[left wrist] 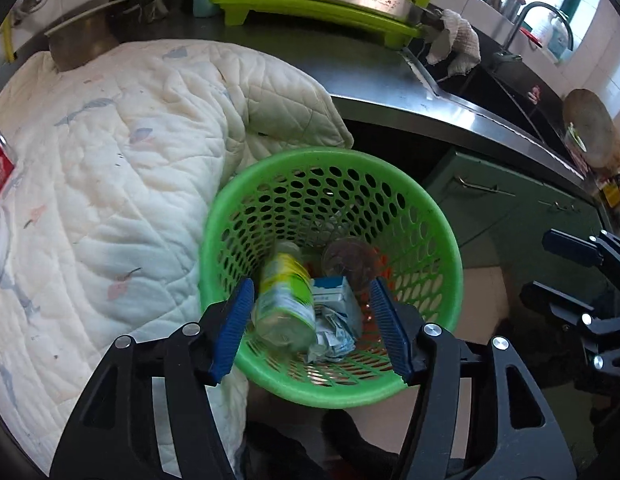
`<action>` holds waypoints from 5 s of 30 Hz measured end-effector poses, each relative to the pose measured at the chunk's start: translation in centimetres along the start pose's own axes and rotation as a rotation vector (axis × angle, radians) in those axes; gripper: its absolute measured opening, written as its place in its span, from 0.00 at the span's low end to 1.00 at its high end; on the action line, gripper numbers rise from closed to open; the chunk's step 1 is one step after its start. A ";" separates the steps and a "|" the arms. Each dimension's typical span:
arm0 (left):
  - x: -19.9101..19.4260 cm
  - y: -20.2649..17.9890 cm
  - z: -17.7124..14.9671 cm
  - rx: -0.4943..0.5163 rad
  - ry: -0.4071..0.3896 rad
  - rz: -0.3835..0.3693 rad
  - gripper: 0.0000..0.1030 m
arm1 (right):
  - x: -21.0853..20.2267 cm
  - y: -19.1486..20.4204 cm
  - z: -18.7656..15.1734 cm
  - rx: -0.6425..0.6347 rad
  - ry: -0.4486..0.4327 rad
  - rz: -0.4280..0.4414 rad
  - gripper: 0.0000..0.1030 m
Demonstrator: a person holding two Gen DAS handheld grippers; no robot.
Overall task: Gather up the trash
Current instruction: 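Open both grippers over the green basket to drop the bottle and tissue, then grasp the white plastic lid with the right gripper while the left gripper grasps the red cola can, then carry the lid and can over the green basket and release them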
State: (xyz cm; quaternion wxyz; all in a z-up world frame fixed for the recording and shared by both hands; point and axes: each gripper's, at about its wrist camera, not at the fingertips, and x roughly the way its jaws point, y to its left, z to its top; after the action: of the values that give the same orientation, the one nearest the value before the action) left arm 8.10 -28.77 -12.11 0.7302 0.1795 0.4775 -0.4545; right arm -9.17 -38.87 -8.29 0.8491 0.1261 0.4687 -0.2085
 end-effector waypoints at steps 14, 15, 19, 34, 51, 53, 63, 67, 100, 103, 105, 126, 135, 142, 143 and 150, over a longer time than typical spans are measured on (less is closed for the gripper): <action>-10.2 10.8 -2.7 -0.181 -0.152 0.173 0.64 | 1.4 8.8 4.8 -0.146 -0.039 0.133 0.64; -10.8 11.7 -2.9 -0.194 -0.160 0.187 0.64 | 1.6 10.0 5.4 -0.165 -0.041 0.150 0.65; -13.4 16.9 -4.5 -0.270 -0.183 0.268 0.65 | 2.2 14.8 7.4 -0.231 -0.059 0.208 0.71; -19.4 30.9 -8.8 -0.492 -0.245 0.390 0.69 | 8.3 30.0 14.2 -0.310 -0.019 0.380 0.80; -17.6 32.9 -4.8 -0.392 -0.261 0.328 0.69 | 17.1 32.5 18.0 -0.201 0.113 0.323 0.17; -17.2 32.6 -3.8 -0.359 -0.254 0.331 0.69 | 17.4 32.9 17.9 -0.203 0.121 0.327 0.10; -13.8 32.0 2.2 -0.139 -0.216 0.340 0.87 | 14.1 31.3 16.7 -0.240 0.045 0.307 0.05; -11.6 31.7 4.6 -0.054 -0.183 0.327 0.90 | 12.7 29.9 16.1 -0.234 0.037 0.301 0.05; -7.7 28.8 5.9 0.017 -0.096 0.341 0.68 | 5.0 20.4 11.3 -0.157 -0.027 0.171 0.05; -8.9 27.4 5.0 0.001 -0.116 0.333 0.67 | 4.2 18.8 10.4 -0.150 -0.040 0.153 0.05; -9.7 26.2 4.3 -0.009 -0.129 0.326 0.67 | 3.9 17.7 9.9 -0.143 -0.045 0.139 0.05; -14.2 15.4 -0.8 -0.135 -0.220 0.214 0.64 | 6.6 4.4 4.6 -0.041 0.044 -0.038 0.16; -12.7 9.1 -0.2 -0.083 -0.223 0.111 0.64 | 4.0 2.2 3.3 -0.015 0.005 -0.035 0.38; -10.5 4.8 0.8 -0.030 -0.193 0.057 0.64 | 1.6 1.3 2.4 0.005 -0.028 -0.026 0.52; -10.1 4.2 0.9 -0.021 -0.186 0.049 0.64 | 1.4 1.2 2.3 0.004 -0.030 -0.027 0.53; -7.7 1.4 1.1 0.019 -0.141 0.029 0.64 | -0.3 0.8 1.5 0.010 -0.055 -0.025 0.57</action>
State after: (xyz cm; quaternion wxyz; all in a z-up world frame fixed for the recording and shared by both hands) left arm 8.87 -25.00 -5.18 0.7668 0.1609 0.4176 -0.4601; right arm -7.80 -38.68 -7.20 0.8583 0.1190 0.4458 -0.2247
